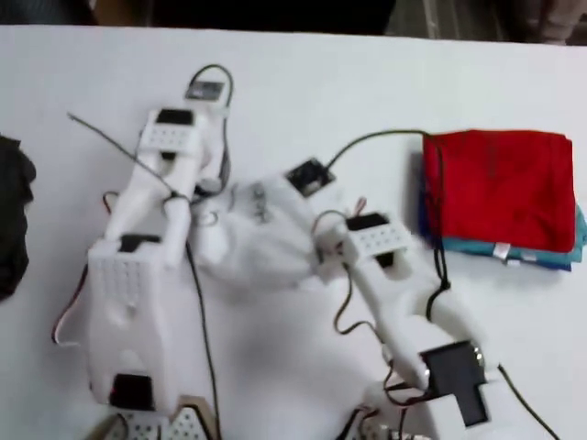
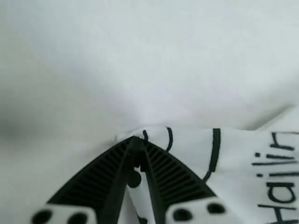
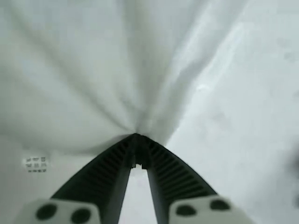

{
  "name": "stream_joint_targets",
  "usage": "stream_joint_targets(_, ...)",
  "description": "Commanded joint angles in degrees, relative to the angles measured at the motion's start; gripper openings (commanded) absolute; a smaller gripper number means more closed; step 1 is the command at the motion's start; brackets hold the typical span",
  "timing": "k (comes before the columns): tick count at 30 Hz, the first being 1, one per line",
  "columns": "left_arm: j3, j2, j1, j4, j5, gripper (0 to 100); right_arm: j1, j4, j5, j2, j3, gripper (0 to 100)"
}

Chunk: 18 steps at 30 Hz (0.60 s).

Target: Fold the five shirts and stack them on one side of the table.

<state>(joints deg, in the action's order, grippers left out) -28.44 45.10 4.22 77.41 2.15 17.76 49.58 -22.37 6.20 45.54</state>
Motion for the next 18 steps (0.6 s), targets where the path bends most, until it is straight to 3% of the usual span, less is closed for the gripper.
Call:
stream_joint_targets(1, -4.97, 0.88, 4.75, 1.76, -0.18, 3, -3.65, 1.27, -3.08, -0.57, 0.7, 2.0)
stream_joint_targets(12, -17.01, 0.88, -0.18, 11.87, -0.26, 3, 8.13, 5.58, -2.73, 12.26, -1.32, 2.0)
stream_joint_targets(18, -28.35, 0.88, -0.09, 24.7, -0.44, 3, 3.91, 9.45, -2.73, 19.56, -9.23, 2.0)
